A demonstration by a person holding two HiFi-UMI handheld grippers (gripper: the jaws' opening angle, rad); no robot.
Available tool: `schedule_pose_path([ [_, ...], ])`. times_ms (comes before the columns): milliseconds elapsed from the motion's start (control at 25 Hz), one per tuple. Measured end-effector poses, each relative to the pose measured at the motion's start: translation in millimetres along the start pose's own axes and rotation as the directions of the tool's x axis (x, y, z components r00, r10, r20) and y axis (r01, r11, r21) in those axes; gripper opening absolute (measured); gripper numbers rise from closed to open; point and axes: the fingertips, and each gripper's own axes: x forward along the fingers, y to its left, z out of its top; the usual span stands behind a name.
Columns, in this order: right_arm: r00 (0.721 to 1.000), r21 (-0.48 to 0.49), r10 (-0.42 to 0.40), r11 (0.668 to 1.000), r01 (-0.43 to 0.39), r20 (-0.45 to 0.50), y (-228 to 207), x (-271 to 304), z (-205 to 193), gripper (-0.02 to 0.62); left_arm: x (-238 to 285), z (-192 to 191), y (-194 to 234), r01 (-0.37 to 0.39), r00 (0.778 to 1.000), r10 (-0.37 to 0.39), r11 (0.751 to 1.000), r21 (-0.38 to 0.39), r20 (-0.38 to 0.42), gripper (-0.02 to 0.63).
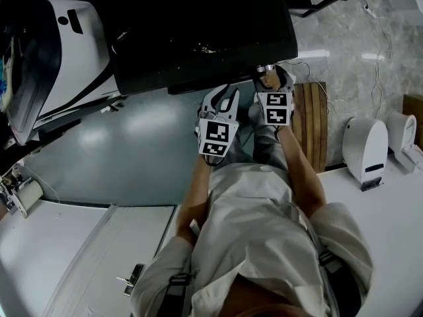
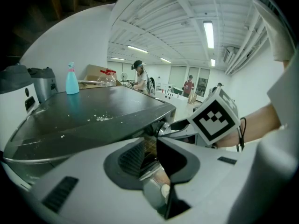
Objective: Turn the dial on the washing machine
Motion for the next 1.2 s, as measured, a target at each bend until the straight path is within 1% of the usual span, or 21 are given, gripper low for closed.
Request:
schedule_pose_path([
  [200, 1.0, 0.025, -0.017, 1.0, 0.016, 0.011, -2.4, 1.9, 1.9, 0.275, -1.4, -1.7, -1.4, 0.002, 1.0, -0.002, 1.0, 0.002, -0.003, 0.089],
  [560, 0.999, 0.077, 0.011, 0.997, -0.013, 0.033, -4.3, 2.1, 1.6, 0.272, -4.0, -6.6, -1.9, 0.005, 1.0, -0.005, 1.0, 0.001, -0.012, 0.089],
  [960, 0.996, 0.155, 0.067, 0.985, -0.075, 0.051, -5.2, 2.8, 0.7, 0.27, -1.6, -6.7, -2.2, 0.007, 1.0, -0.007, 1.0, 0.004, -0.013, 0.089],
  [1200, 0.992, 0.202, 0.112, 0.972, -0.122, 0.063, -5.9, 2.8, 0.0, 0.27, -0.1, -6.8, -5.2, 0.013, 1.0, -0.013, 1.0, 0.002, -0.012, 0.089],
])
